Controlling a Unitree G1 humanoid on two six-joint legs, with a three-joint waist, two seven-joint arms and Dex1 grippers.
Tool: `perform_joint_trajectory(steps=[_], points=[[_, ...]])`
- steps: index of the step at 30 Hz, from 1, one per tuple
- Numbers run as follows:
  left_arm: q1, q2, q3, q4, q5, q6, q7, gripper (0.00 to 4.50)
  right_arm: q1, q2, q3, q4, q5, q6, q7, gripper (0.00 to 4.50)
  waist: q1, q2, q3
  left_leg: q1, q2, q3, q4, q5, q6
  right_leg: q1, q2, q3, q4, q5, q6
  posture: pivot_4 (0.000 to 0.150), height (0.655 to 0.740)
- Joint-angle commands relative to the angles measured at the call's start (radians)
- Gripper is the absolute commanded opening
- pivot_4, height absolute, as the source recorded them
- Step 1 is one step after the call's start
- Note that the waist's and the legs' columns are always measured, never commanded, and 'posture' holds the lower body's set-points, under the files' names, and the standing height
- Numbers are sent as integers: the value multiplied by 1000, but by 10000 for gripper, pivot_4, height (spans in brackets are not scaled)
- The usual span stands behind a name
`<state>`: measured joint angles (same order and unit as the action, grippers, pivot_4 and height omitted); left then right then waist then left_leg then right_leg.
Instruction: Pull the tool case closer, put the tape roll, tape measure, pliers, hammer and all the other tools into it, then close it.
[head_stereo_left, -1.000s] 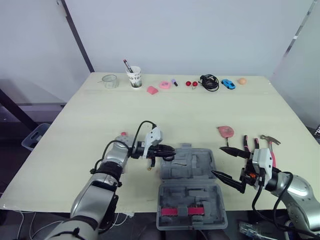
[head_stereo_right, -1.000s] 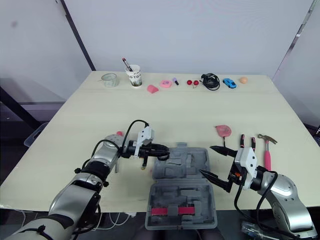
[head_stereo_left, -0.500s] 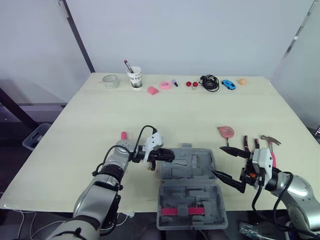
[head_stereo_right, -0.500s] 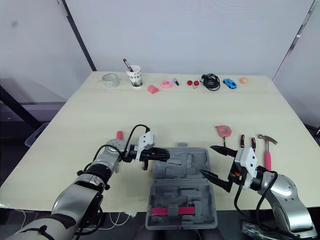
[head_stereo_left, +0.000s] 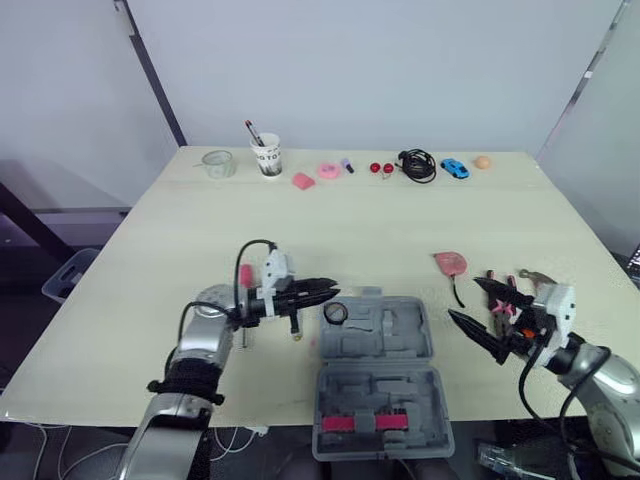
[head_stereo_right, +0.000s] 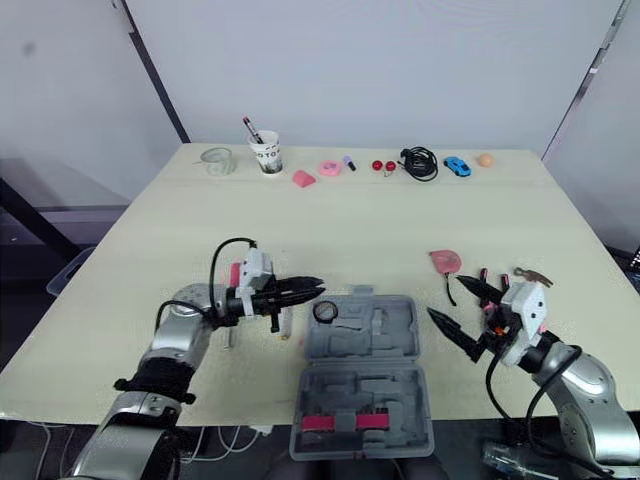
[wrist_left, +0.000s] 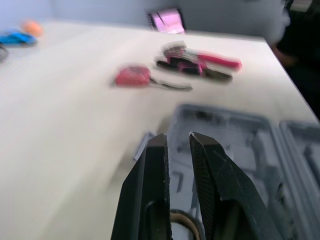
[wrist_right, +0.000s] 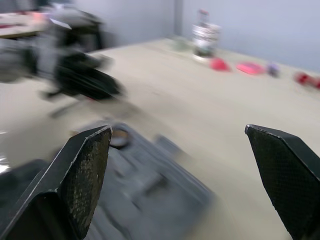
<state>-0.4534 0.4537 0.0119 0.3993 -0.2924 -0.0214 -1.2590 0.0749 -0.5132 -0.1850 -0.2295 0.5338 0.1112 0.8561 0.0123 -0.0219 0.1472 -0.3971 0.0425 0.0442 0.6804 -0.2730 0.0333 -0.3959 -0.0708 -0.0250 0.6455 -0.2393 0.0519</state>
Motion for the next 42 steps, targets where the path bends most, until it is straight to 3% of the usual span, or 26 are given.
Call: perform_joint_trajectory(steps=[1,5,10,13,19,29,42], points=[[158,85,105,-235,-71,94,75,7835,33,-3,-79,26,23,4,-27,45000,-1,1,0,0,0,0,0,0,0,0,0,1,0,0,0,1500,7400],[342,147,222,-326,-95,129,159,7835,78,6,-120,96,2,-24,-39,45000,3,2,0,1,1,1,-1,0,0,0,0,1,0,0,0,1500,7400],[551,153,334,-386,-106,129,245,7835,157,12,-179,145,-6,-75,-42,45000,2,3,-1,2,3,3,-3,0,0,0,-1,3,-2,0,0,1500,7400],[636,141,374,-417,-115,126,287,15021,201,20,-215,153,-7,-95,-53,45000,3,3,-1,2,4,3,-3,0,0,0,-1,3,-2,-2,-4,1500,7400],[792,111,427,-482,-127,111,344,43736,309,42,-302,164,7,-124,-69,45000,2,5,-2,2,6,4,-3,0,0,0,-1,3,-2,-3,-5,1500,7400],[928,85,476,-512,-155,87,363,44523,444,100,-369,151,16,-153,-79,45000,2,7,-4,3,7,5,-5,-1,-1,-3,-3,4,-4,-3,-4,1500,7400],[907,99,449,-560,-171,113,362,44523,396,69,-346,120,21,-145,-52,45000,1,8,-6,2,7,8,-7,-1,-1,-7,-2,6,-4,-3,-5,1500,7400]])
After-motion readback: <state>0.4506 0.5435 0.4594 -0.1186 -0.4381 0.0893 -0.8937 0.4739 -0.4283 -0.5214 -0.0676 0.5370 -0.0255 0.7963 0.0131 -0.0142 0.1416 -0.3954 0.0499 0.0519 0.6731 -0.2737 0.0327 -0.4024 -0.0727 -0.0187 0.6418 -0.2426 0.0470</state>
